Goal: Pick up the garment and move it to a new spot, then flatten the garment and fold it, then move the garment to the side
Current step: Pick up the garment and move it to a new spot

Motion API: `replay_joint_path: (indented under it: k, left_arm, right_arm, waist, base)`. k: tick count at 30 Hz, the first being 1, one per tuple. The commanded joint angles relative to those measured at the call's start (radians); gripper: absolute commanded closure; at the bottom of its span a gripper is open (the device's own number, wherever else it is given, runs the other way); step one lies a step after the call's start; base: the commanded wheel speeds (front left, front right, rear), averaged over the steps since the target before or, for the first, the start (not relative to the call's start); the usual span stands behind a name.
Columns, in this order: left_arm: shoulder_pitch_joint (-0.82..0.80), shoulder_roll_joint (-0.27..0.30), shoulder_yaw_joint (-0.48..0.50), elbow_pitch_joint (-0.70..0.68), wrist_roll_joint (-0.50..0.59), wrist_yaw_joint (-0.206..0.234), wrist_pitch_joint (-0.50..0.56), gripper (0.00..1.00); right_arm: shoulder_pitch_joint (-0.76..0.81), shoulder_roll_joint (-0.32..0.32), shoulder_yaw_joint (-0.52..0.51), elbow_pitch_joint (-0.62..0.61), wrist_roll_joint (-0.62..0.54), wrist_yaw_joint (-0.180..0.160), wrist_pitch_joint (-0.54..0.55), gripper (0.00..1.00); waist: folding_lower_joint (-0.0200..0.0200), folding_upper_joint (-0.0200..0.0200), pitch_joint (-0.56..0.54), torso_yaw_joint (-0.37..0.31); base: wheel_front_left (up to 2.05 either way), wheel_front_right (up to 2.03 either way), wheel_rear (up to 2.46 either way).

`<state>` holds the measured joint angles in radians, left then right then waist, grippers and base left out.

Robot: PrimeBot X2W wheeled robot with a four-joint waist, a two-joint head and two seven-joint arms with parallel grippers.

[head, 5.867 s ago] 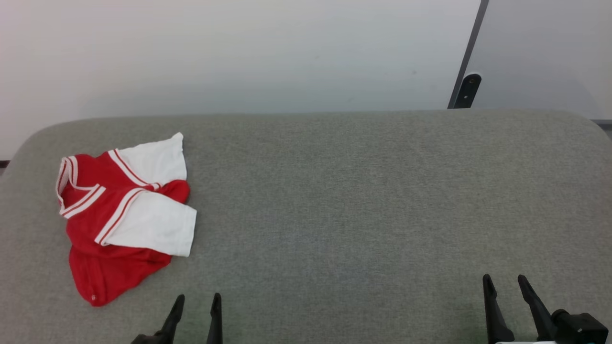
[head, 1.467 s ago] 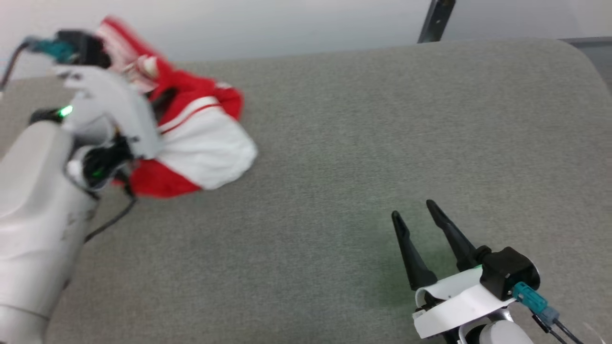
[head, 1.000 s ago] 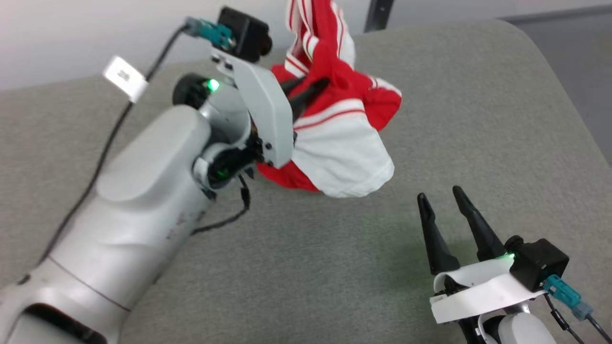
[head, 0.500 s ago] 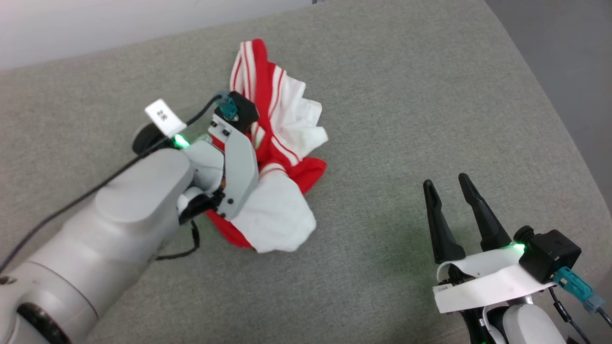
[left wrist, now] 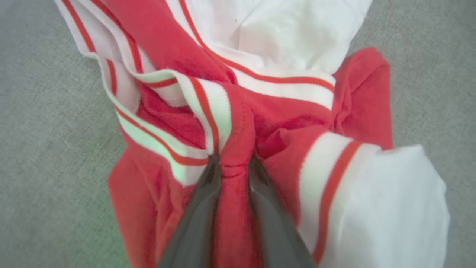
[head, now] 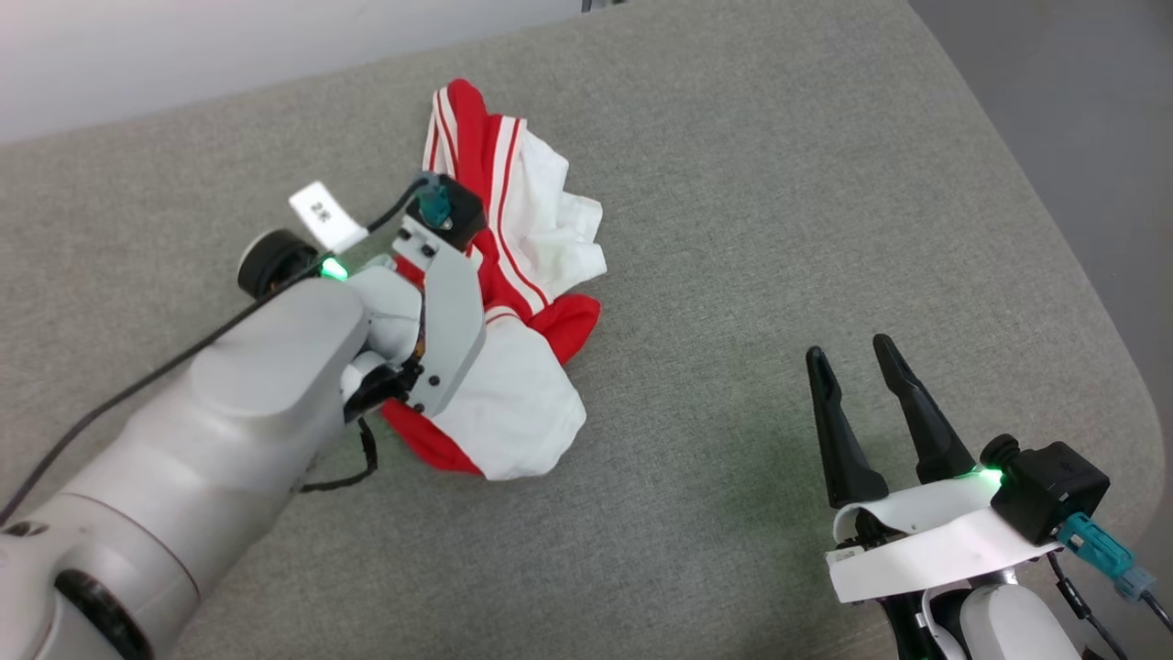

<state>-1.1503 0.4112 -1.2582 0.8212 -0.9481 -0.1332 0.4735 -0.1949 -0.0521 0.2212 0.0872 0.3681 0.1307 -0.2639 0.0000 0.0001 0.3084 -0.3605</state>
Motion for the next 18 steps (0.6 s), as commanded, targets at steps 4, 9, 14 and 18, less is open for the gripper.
replay_joint_path:
  k: [4, 9, 14, 18]
  left_arm:
    - [0.066, 0.014, -0.027, 0.026, -0.044, 0.004, -0.036, 0.00]
    - [0.055, -0.001, -0.004, -0.009, -0.103, 0.004, -0.138, 0.00]
    - [0.089, 0.010, 0.049, -0.040, -0.168, 0.004, -0.278, 0.00]
    - [0.161, 0.026, 0.105, -0.046, -0.222, 0.004, -0.411, 0.00]
  right_arm:
    - [0.014, 0.002, -0.010, 0.007, -0.019, 0.000, -0.001, 0.00]
    - [0.034, 0.002, -0.015, 0.023, -0.058, 0.000, -0.001, 0.00]
    - [0.062, 0.002, -0.022, 0.043, -0.103, 0.000, -0.001, 0.00]
    - [0.090, 0.002, -0.030, 0.060, -0.142, 0.000, -0.001, 0.00]
  waist:
    - [0.0000, -0.0001, -0.034, 0.021]
    - [0.0000, -0.0001, -0.092, 0.069]
    - [0.0000, -0.0001, -0.155, 0.127]
    - [0.0000, -0.0001, -0.198, 0.171]
  base:
    - [0.00, 0.00, 0.00]
    - [0.00, 0.00, 0.00]
    - [0.00, 0.00, 0.00]
    - [0.00, 0.00, 0.00]
